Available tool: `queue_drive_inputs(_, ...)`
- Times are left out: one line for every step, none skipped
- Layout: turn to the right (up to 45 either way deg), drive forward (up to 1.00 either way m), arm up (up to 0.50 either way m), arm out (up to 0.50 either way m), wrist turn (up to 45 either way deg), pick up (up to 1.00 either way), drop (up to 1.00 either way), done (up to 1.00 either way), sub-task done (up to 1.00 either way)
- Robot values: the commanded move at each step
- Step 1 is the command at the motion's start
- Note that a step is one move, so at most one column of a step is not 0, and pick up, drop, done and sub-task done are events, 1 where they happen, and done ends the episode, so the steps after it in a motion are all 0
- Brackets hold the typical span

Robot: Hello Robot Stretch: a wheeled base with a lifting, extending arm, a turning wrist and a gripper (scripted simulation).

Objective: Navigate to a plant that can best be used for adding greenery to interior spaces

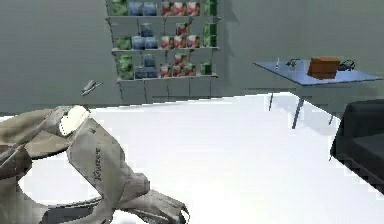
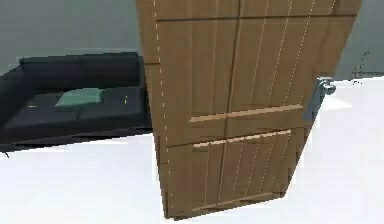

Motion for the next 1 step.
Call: queue_drive_inputs(21.0, 0.0, 0.0, 0.0, 0.0, 0.0, 0.0, 0.0, 0.0)
